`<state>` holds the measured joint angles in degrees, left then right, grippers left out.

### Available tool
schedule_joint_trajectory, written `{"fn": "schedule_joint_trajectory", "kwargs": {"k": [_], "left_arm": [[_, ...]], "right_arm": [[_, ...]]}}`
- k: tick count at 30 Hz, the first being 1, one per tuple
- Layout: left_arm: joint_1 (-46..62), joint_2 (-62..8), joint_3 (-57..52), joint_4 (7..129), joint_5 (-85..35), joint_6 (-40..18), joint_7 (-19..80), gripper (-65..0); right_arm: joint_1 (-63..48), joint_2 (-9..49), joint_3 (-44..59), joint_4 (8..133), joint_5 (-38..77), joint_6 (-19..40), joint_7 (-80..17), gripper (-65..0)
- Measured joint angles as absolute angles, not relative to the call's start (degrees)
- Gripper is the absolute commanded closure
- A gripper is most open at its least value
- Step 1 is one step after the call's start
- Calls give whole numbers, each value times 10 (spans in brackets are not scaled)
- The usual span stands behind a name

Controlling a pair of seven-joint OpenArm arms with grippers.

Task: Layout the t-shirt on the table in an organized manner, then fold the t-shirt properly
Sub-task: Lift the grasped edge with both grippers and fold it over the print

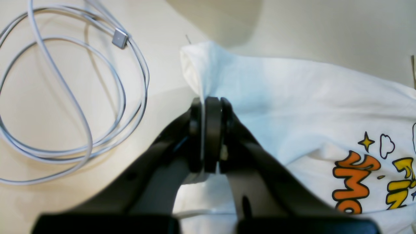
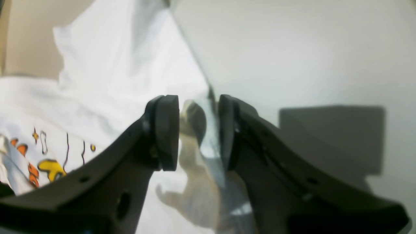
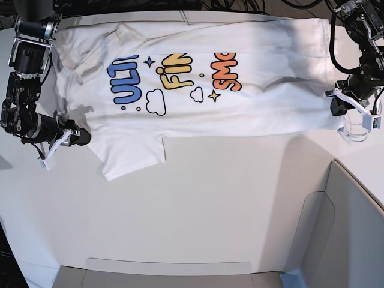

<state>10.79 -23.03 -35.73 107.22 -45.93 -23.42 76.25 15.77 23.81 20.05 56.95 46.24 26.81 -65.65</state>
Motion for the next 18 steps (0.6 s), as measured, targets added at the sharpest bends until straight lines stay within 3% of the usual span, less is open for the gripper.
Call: {"fn": "schedule_joint_trajectory", "kwargs": {"k": [5, 7, 8, 14, 18], "left_arm": [[108, -230, -357, 1072, -459, -234, 762, 0], [108, -230, -357, 1072, -459, -234, 763, 0], [108, -230, -357, 1072, -459, -234, 762, 0], [107, -230, -357, 1072, -459, -234, 762, 0], [105, -230, -358, 1074, -459, -234, 763, 0]], "right_arm": [[147, 242, 166, 589, 466, 271, -658, -186], [152, 243, 138, 590, 463, 271, -658, -88], [152, 241, 127, 592, 465, 271, -658, -8], [152, 239, 110, 604, 472, 271, -659, 0], [121, 230, 159, 676, 436, 272, -693, 0]]}}
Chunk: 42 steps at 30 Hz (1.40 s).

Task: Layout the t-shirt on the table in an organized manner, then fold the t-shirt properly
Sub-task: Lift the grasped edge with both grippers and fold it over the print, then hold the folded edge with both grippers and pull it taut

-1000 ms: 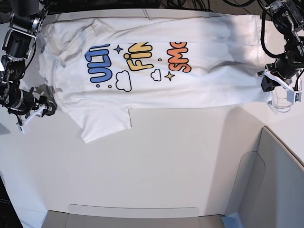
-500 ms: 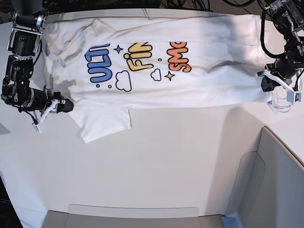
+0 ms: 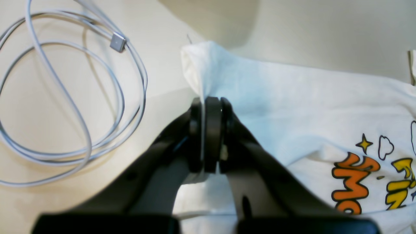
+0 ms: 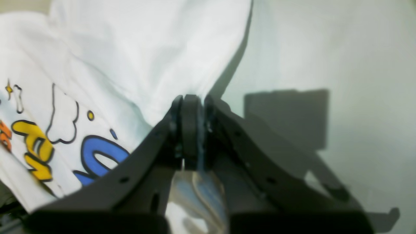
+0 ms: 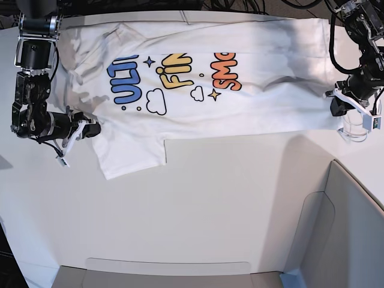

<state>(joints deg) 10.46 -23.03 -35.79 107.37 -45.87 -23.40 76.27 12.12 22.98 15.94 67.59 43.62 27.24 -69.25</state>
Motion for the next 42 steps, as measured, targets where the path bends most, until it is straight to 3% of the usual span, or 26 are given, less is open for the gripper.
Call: {"fn": "schedule_joint_trajectory", "kwargs": {"k": [12, 19, 42], "left_arm": [[94, -229, -390, 1122, -462, -236, 761, 0], [98, -229, -452, 1124, -464, -237, 765, 0], [239, -203, -453, 1127, -462, -238, 763, 0]], "right_arm": [[-1, 227, 270, 866, 417, 269, -715, 0], [-43, 234, 340, 903, 498, 296, -711, 0], [-188, 244, 348, 982, 500, 298, -716, 0]]}}
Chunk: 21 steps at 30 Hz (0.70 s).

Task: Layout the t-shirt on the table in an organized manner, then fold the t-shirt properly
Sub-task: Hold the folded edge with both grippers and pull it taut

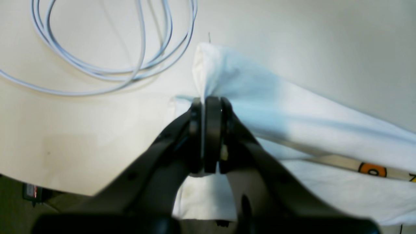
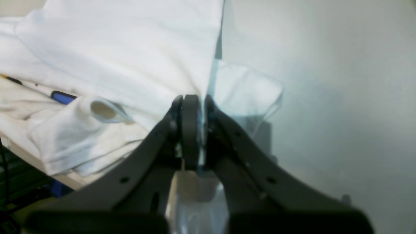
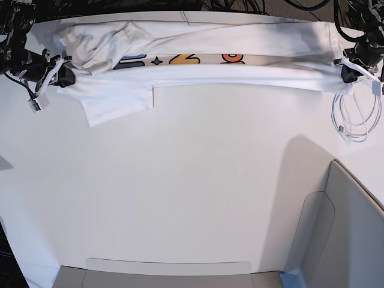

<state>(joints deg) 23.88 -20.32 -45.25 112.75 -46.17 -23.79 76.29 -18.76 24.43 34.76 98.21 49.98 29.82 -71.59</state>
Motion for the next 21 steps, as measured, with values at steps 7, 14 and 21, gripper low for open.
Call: {"fn": "schedule_joint_trajectory", "kwargs": {"k": [7, 14, 21], "left_arm": [[256, -187, -451, 1126, -462, -236, 780, 0], [248, -189, -400, 1124, -454, -236, 806, 0], [249, -189, -382, 1124, -455, -234, 806, 0]], "right_arm": [[-187, 244, 344, 946, 498, 298, -715, 0], [-187, 246, 344, 925, 499, 298, -730, 0], [-183, 245, 344, 929, 498, 298, -759, -26]]}}
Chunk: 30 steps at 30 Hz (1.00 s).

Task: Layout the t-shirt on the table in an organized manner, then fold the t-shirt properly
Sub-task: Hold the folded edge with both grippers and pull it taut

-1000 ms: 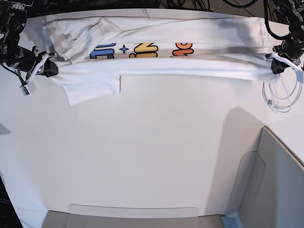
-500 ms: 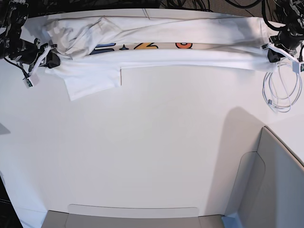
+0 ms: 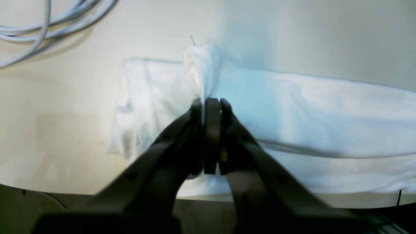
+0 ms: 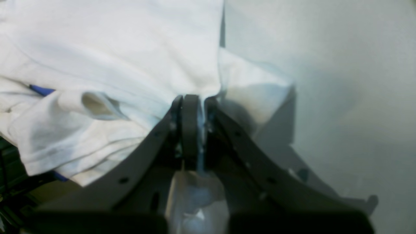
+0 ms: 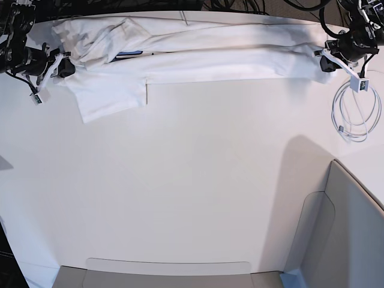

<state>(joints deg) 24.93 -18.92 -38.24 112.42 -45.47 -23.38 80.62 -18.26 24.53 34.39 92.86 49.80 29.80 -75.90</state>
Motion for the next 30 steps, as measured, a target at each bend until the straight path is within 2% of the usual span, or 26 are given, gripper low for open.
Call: {"fn": "schedule_joint_trajectory", "kwargs": {"k": [3, 10, 18, 25, 30], "left_arm": [[249, -191, -383, 1124, -455, -234, 806, -28], [266, -192, -383, 1124, -451, -234, 806, -28], [263, -192, -383, 1126, -358, -234, 806, -30], [262, -192, -383, 1126, -356, -234, 806, -33], [262, -192, -382, 1126, -355, -234, 806, -100]], "right_arm": [[-183, 245, 345, 929, 498, 298, -759, -27], [-183, 246, 347, 929, 498, 298, -759, -27], [-182, 247, 347, 929, 498, 298, -759, -27], [-176, 248, 347, 934, 498, 298, -763, -28], [-176, 249, 348, 938, 498, 298, -763, -28]]}}
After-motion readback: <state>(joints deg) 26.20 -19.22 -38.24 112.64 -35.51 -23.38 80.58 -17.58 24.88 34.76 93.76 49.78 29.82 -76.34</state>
